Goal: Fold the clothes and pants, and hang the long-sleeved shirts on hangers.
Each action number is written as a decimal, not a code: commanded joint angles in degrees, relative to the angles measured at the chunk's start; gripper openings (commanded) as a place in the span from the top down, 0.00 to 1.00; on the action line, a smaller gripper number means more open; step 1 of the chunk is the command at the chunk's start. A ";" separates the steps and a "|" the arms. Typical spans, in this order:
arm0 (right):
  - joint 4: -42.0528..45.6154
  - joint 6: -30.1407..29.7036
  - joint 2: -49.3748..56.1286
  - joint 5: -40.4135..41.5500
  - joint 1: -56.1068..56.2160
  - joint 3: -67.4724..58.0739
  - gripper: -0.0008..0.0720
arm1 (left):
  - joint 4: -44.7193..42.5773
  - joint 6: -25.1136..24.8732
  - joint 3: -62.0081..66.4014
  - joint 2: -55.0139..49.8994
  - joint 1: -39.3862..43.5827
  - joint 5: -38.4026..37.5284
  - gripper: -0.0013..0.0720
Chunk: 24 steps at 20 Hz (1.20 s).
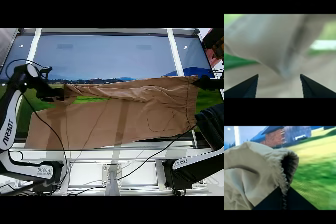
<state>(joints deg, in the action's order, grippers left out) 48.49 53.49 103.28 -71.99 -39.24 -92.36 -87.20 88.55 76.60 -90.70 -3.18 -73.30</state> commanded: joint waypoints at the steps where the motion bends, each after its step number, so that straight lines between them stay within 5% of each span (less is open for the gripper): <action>1: 0.07 -0.24 -0.02 0.55 0.00 -0.02 0.94 | -20.11 15.34 -0.39 -1.84 2.32 8.13 0.19; 4: 0.42 -0.22 0.00 1.60 0.00 -0.02 0.94 | -26.62 15.74 -0.39 -3.41 2.12 10.56 0.53; 6: 0.39 -0.22 -0.02 1.57 0.00 -0.02 0.94 | -26.80 11.61 -0.35 -4.17 2.12 14.16 0.95; 9: 0.37 -0.20 -0.02 2.49 0.02 -0.02 0.94 | -29.62 4.70 2.54 -4.09 2.89 21.22 0.95; 13: -0.22 1.25 -0.02 5.99 0.02 -0.02 0.94 | -47.58 4.24 12.92 -3.54 4.76 22.51 0.95; 16: -0.17 2.01 -0.02 5.88 0.02 -0.02 0.94 | -58.01 14.75 14.14 -0.13 6.21 23.41 0.96; 18: -0.15 2.03 -0.02 5.73 0.02 -0.02 0.94 | -57.55 22.93 13.33 1.36 6.19 23.41 0.96; 24: 0.20 1.99 0.00 6.71 0.00 -0.02 0.94 | -53.29 24.00 -8.37 1.53 9.33 23.15 0.95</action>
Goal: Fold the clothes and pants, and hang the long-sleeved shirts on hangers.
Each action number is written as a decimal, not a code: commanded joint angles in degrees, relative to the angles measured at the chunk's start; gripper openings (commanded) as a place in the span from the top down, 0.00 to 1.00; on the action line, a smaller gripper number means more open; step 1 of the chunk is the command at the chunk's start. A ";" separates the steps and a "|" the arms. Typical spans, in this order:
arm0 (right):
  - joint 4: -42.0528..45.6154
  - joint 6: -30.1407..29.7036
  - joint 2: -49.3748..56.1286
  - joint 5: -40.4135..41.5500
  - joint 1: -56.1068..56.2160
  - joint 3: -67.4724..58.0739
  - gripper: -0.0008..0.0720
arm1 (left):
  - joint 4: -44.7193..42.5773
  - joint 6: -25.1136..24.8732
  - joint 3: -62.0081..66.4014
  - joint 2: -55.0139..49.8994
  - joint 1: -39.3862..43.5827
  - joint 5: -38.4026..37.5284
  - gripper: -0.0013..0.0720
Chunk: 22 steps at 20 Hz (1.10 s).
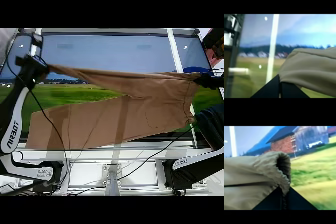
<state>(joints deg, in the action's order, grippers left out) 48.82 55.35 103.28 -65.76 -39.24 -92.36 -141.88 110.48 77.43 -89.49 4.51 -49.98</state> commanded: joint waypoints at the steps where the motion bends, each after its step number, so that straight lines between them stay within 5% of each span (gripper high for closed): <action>1: -0.11 0.13 0.00 0.70 0.00 -0.02 0.94 | 1.42 2.10 -12.61 0.33 2.34 -1.11 0.95; 3: 0.02 0.13 0.00 0.74 0.00 -0.02 0.94 | 1.64 2.08 -17.20 0.33 3.76 -7.17 0.89; 4: 0.31 0.13 0.00 0.87 0.00 -0.02 0.94 | 1.60 2.08 -17.88 0.33 4.22 -10.36 0.52; 5: 0.92 0.13 0.00 0.87 0.00 -0.02 0.94 | 1.60 2.60 -17.86 0.39 4.33 -13.00 0.00; 6: 1.55 0.13 0.00 0.81 0.00 -0.02 0.94 | 1.55 3.85 -17.77 0.90 4.37 -15.93 0.09; 9: 2.21 0.13 0.00 0.81 0.00 -0.02 0.94 | 1.55 5.25 -17.77 3.65 5.27 -20.46 0.11; 10: 2.21 0.15 0.00 0.83 0.00 -0.02 0.94 | 1.57 5.25 -17.77 4.90 5.84 -20.81 0.29; 12: 2.21 0.15 0.00 0.79 0.00 -0.02 0.94 | 1.62 5.25 -17.77 7.54 7.13 -18.12 0.84; 13: 2.21 0.15 0.00 0.79 0.00 -0.02 0.94 | 2.21 5.09 -17.46 8.70 7.89 -16.72 0.95; 17: 2.23 0.13 0.00 0.81 0.00 -0.02 0.94 | 23.76 0.13 -10.10 11.50 9.49 -15.41 0.95; 22: 2.51 0.11 0.00 0.83 0.00 -0.02 0.94 | 48.63 -4.50 -5.40 11.43 1.62 -11.89 0.95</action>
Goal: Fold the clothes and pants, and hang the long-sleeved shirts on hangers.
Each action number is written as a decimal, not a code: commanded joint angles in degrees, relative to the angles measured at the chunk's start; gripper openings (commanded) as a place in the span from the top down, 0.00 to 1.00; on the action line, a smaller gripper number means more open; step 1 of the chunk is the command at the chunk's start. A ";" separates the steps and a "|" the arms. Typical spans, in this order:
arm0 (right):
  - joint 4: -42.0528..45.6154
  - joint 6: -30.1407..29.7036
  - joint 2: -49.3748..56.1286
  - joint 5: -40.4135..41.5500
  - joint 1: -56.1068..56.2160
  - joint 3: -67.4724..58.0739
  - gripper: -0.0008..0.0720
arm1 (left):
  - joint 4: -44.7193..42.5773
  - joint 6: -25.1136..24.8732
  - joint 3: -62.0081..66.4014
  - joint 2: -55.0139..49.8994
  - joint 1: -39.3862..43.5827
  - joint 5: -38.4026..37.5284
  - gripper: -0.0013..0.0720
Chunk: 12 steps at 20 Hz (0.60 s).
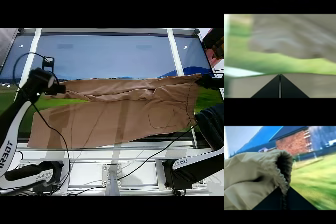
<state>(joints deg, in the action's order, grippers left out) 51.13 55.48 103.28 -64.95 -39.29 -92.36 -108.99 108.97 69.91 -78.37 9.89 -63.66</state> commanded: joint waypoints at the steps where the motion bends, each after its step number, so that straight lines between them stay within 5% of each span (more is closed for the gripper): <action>1: 0.26 -0.04 0.00 0.07 0.04 -0.02 0.94 | 20.50 -3.91 2.12 -0.02 -6.84 1.55 0.95; 4: 0.87 -0.07 0.00 0.09 0.04 -0.02 0.94 | 38.62 -14.82 2.14 -2.56 -17.51 1.84 0.90; 6: 1.88 -0.07 0.00 0.07 0.04 -0.02 0.94 | 42.23 -20.48 2.19 -4.70 -22.45 3.98 0.38; 12: 2.38 -0.07 0.00 0.13 0.04 -0.02 0.94 | 38.53 -21.51 5.07 -13.18 -24.13 16.68 0.34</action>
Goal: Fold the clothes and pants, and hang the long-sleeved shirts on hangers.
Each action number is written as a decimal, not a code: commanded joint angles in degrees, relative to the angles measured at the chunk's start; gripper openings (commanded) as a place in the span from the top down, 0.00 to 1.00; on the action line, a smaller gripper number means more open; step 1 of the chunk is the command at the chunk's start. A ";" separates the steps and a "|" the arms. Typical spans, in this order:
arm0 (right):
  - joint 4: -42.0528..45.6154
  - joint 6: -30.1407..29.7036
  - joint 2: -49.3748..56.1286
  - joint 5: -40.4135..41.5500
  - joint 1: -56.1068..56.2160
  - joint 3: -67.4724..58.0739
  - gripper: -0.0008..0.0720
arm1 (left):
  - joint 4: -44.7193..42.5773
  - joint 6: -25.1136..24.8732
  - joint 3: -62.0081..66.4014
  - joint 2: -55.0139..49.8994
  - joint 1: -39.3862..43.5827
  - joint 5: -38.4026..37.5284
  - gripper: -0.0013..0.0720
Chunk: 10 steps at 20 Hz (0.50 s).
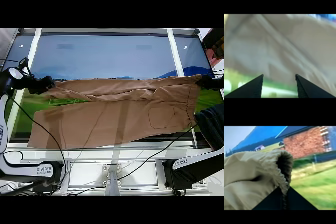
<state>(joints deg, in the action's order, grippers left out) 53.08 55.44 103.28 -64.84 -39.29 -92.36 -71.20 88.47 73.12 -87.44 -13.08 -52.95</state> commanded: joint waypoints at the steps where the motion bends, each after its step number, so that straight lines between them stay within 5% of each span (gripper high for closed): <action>1: 0.79 0.00 0.00 0.33 0.04 -0.02 0.94 | 0.72 1.33 4.17 -6.67 -1.03 5.01 0.34; 6: 1.38 -0.02 0.00 0.52 0.04 -0.02 0.94 | -2.93 9.03 19.87 -19.67 -1.01 -7.52 0.34; 8: 1.38 -0.02 0.00 0.68 0.04 -0.02 0.94 | -3.41 5.88 23.04 -21.86 -0.94 -9.38 0.31; 10: 1.38 -0.02 0.00 0.87 0.04 -0.02 0.94 | -3.37 -2.78 23.26 -21.86 -0.79 -7.02 0.31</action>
<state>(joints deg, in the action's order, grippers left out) 54.35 55.40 103.28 -64.31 -39.29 -92.36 -73.71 92.60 93.12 -106.80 -13.96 -58.98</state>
